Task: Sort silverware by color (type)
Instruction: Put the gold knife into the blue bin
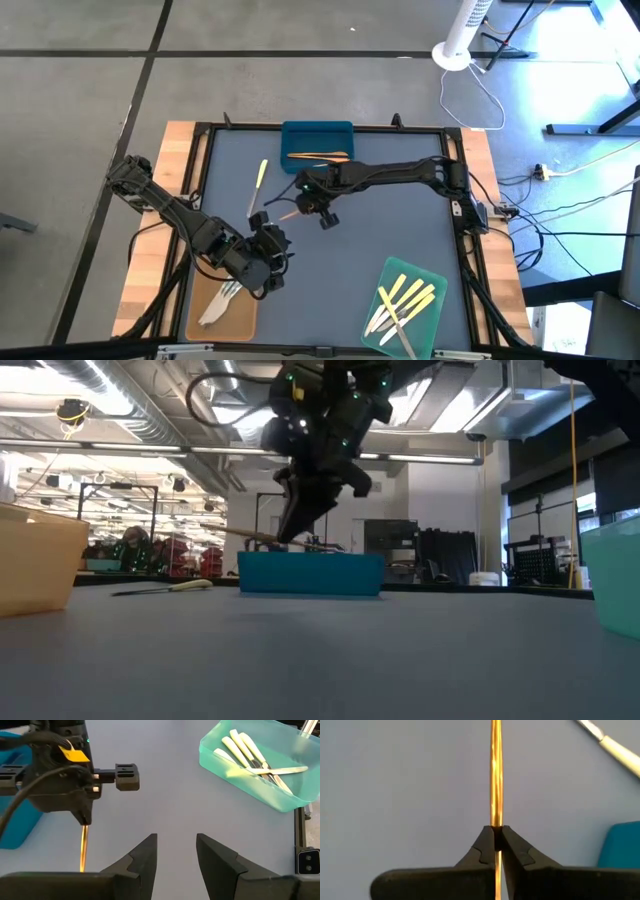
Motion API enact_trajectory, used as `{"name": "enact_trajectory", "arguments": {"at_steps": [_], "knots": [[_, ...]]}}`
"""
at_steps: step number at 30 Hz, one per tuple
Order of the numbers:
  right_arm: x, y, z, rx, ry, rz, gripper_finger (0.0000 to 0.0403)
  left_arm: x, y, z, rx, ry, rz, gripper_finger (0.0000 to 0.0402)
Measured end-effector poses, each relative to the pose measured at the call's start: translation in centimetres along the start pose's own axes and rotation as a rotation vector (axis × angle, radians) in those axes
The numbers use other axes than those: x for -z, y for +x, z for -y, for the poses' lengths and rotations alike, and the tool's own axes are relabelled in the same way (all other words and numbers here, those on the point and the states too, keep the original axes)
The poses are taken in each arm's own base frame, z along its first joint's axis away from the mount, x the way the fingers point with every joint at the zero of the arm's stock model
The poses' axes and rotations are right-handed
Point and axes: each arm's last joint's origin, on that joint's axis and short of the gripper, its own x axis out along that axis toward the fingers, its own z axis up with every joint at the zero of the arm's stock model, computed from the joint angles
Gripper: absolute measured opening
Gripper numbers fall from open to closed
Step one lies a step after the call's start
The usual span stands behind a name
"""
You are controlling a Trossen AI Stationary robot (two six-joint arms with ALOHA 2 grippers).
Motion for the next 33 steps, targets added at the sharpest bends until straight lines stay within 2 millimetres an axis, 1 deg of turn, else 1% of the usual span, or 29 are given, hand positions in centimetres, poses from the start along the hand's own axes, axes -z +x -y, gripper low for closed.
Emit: {"name": "enact_trajectory", "arguments": {"at_steps": [8, 12, 18, 23, 33], "knots": [[-1.2, -1.5, 0.6, 0.020, -0.002, 0.015, 0.0001, 0.0, 0.0, 0.0, 0.000, 0.000, 0.000, 0.0131], [-1.7, -2.3, 1.1, 0.079, -0.004, 0.000, 0.0001, 0.0, 0.0, 0.0, 0.000, 0.000, 0.000, 0.0131], [-1.6, -3.2, 2.1, 0.117, 0.012, -0.013, 0.0001, 0.0, 0.0, 0.0, 0.000, 0.000, 0.000, 0.0131], [-0.7, -3.6, 3.7, 0.139, 0.047, -0.019, 0.0001, 0.0, 0.0, 0.0, 0.000, 0.000, 0.000, 0.0131], [2.7, -4.6, 7.9, 0.201, 0.150, -0.037, 0.0001, 0.0, 0.0, 0.0, 0.000, 0.000, 0.000, 0.0131]]}}
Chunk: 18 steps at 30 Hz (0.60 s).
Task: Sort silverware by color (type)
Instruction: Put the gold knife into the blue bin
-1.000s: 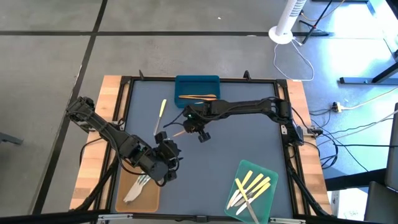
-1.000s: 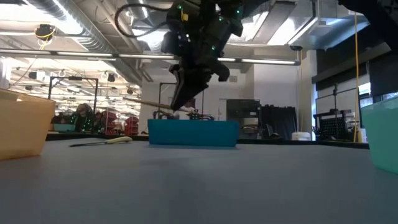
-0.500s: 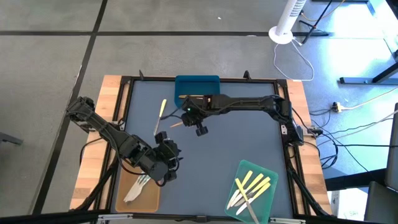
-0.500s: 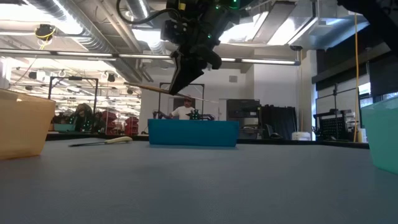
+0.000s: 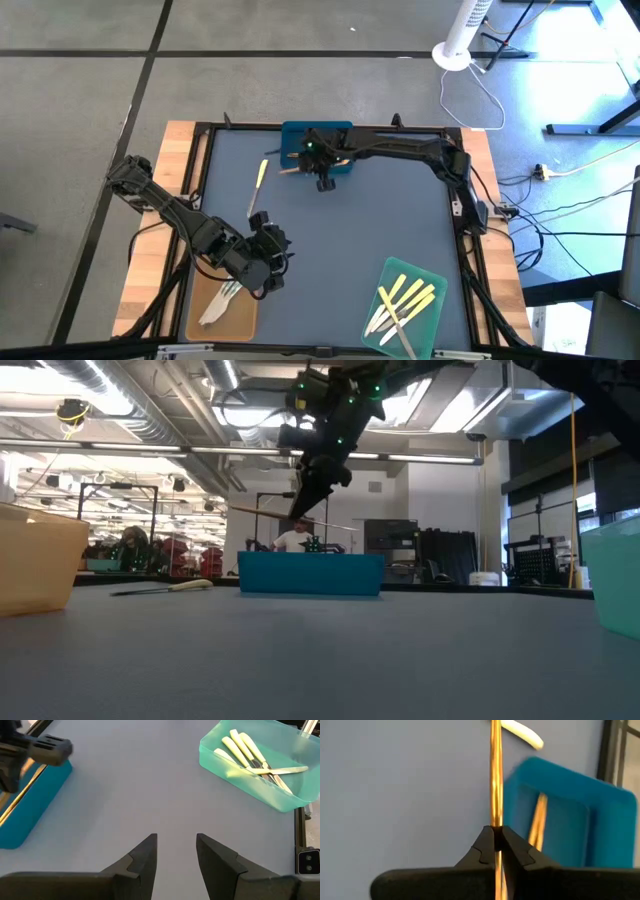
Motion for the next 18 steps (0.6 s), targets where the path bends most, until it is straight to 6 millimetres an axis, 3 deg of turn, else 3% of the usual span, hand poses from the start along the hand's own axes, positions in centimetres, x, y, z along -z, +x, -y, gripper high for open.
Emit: {"name": "enact_trajectory", "arguments": {"at_steps": [9, 18], "knots": [[1.9, -0.3, 4.0, 0.025, 0.077, 0.088, 0.0001, 0.0, 0.0, 0.0, 0.000, 0.001, 0.000, 0.0131], [3.2, 1.2, 5.5, 0.014, 0.172, 0.103, 0.0001, 0.0, 0.0, 0.0, -0.001, 0.001, -0.001, 0.0131]]}}
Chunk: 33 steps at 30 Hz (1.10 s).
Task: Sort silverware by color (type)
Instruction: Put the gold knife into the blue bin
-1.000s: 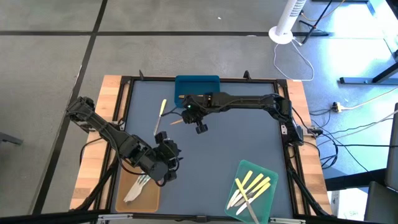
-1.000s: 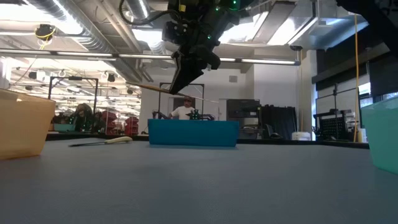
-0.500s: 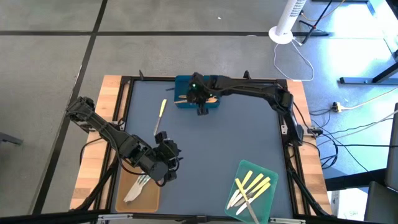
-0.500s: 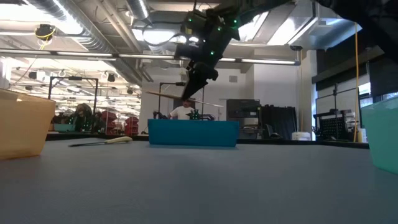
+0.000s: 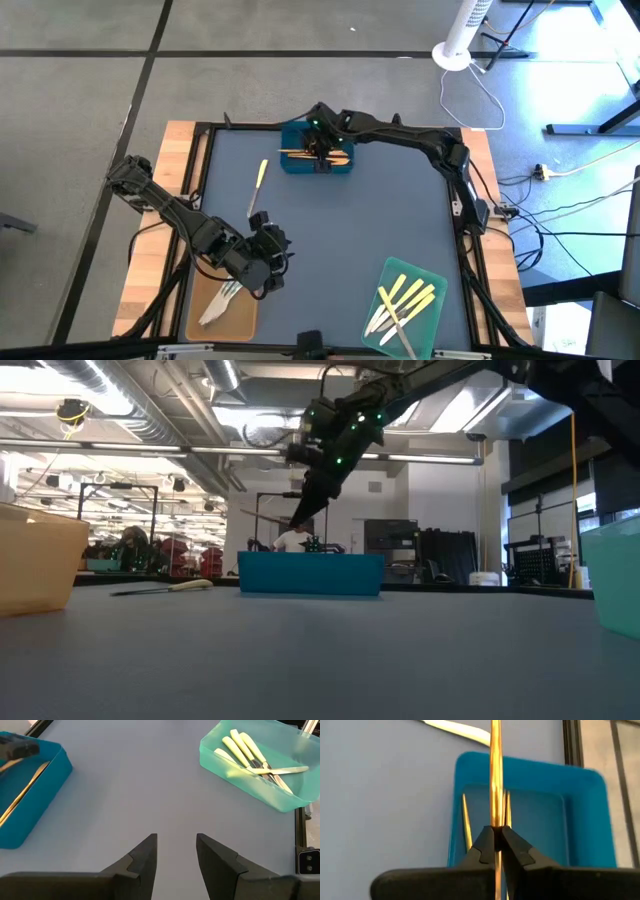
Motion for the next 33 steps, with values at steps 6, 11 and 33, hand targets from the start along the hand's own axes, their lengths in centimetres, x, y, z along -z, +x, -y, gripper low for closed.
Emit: {"name": "enact_trajectory", "arguments": {"at_steps": [6, 11, 33], "knots": [[1.1, 2.3, 0.5, 0.016, 0.088, -0.032, 0.0001, 0.0, 0.0, 0.0, -0.004, -0.001, 0.003, 0.0131], [1.6, 3.4, 0.5, 0.051, 0.107, -0.070, 0.0001, 0.0, 0.0, 0.0, -0.004, -0.001, 0.003, 0.0131], [3.0, 3.6, 2.3, 0.173, 0.410, -0.110, 0.0001, 0.0, 0.0, 0.0, -0.003, -0.001, 0.003, 0.0131]]}}
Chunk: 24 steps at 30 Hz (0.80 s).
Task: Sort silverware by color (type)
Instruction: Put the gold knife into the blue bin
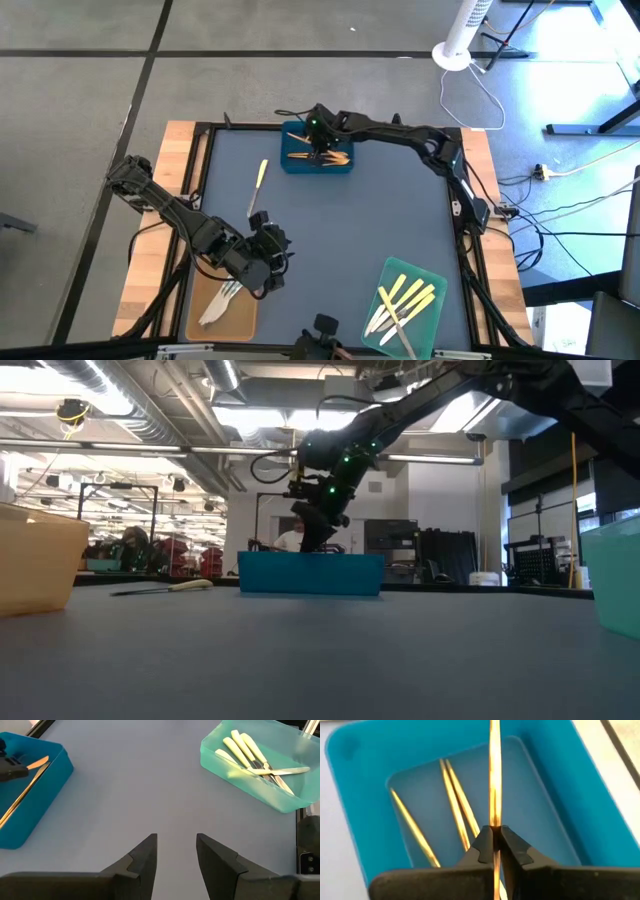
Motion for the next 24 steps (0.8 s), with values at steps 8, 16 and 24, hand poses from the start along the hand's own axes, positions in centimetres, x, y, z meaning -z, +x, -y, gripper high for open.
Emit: {"name": "enact_trajectory", "arguments": {"at_steps": [8, 16, 24], "knots": [[0.47, 1.13, -0.12, -0.006, 0.018, -0.022, 0.0001, 0.00, -0.01, -0.01, 0.000, 0.000, 0.000, 0.0131], [0.43, 1.13, -0.11, -0.003, 0.018, -0.018, 0.0001, -0.01, -0.01, -0.01, -0.001, 0.004, 0.001, 0.0131], [0.44, 1.13, -0.11, -0.003, 0.018, -0.018, 0.0001, -0.01, -0.01, -0.01, -0.001, 0.004, 0.001, 0.0131]]}}
